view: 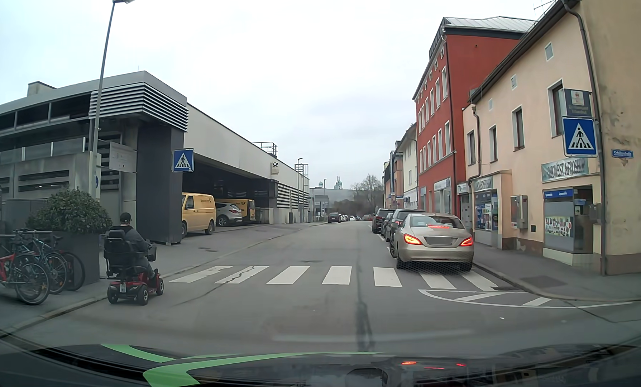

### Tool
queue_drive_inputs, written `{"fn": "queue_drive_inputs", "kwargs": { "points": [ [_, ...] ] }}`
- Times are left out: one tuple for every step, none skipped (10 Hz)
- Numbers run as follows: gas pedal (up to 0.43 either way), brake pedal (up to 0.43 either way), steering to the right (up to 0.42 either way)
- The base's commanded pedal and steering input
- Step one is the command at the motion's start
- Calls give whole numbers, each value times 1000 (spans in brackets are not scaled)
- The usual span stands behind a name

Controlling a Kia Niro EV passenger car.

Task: Follow the waypoints while adhering to traffic rules and regulations

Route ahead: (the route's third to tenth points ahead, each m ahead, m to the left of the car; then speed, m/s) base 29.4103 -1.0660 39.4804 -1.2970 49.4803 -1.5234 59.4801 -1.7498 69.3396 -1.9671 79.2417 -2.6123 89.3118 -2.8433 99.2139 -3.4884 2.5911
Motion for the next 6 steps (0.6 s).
{"fn": "queue_drive_inputs", "kwargs": {
  "points": [
    [59, 0, -53],
    [118, 0, -54],
    [177, 0, -57],
    [287, 0, -61],
    [299, 0, -70],
    [299, 0, -80]
  ]
}}
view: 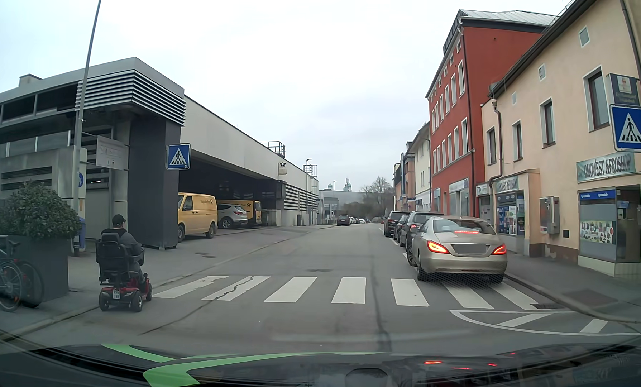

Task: Follow the waypoints while adhering to traffic rules and regulations

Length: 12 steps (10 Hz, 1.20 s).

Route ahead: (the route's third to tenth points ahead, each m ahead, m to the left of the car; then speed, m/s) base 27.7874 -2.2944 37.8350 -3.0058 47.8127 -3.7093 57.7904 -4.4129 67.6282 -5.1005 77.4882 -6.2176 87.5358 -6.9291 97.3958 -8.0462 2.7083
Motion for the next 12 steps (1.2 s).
{"fn": "queue_drive_inputs", "kwargs": {
  "points": [
    [331, 0, -82],
    [331, 0, -82],
    [331, 0, -81],
    [331, 0, -79],
    [331, 0, -77],
    [331, 0, -71],
    [331, 0, -63],
    [331, 0, -55],
    [339, 0, -48],
    [339, 0, -43],
    [339, 0, -30],
    [350, 0, -16]
  ]
}}
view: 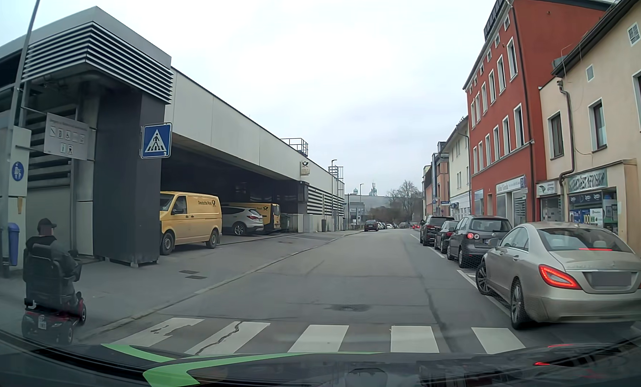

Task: Follow the waypoints while adhering to traffic rules and regulations

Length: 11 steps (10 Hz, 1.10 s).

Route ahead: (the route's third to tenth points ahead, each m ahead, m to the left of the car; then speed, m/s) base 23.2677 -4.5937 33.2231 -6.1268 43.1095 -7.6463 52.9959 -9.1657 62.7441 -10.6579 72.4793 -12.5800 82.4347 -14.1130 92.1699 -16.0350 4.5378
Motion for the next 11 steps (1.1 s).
{"fn": "queue_drive_inputs", "kwargs": {
  "points": [
    [429, 0, -5],
    [429, 0, 8],
    [429, 0, 19],
    [421, 0, 33],
    [421, 0, 39],
    [421, 0, 47],
    [421, 0, 50],
    [421, 0, 52],
    [409, 0, 57],
    [390, 0, 57],
    [358, 0, 58]
  ]
}}
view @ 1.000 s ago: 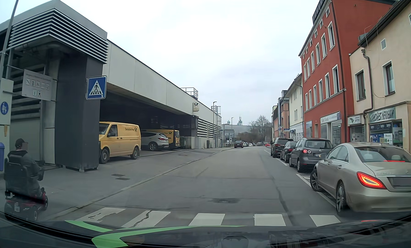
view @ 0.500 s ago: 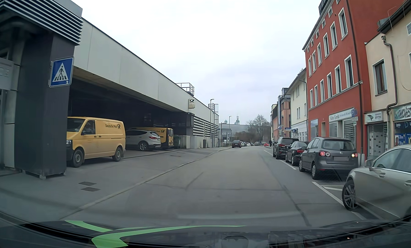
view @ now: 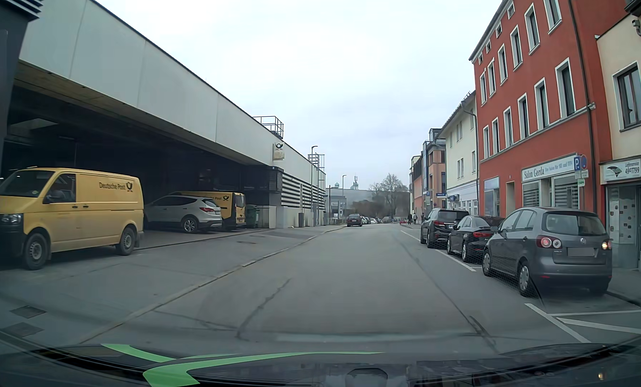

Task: Follow the waypoints while adhering to traffic rules and regulations

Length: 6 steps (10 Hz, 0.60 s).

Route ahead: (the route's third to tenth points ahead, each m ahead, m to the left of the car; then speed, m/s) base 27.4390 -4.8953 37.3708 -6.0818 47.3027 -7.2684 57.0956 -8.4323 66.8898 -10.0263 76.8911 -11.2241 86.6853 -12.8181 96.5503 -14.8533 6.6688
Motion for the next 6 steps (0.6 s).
{"fn": "queue_drive_inputs", "kwargs": {
  "points": [
    [311, 0, 58],
    [287, 0, 58],
    [287, 0, 57],
    [287, 0, 57],
    [287, 0, 53],
    [287, 0, 46]
  ]
}}
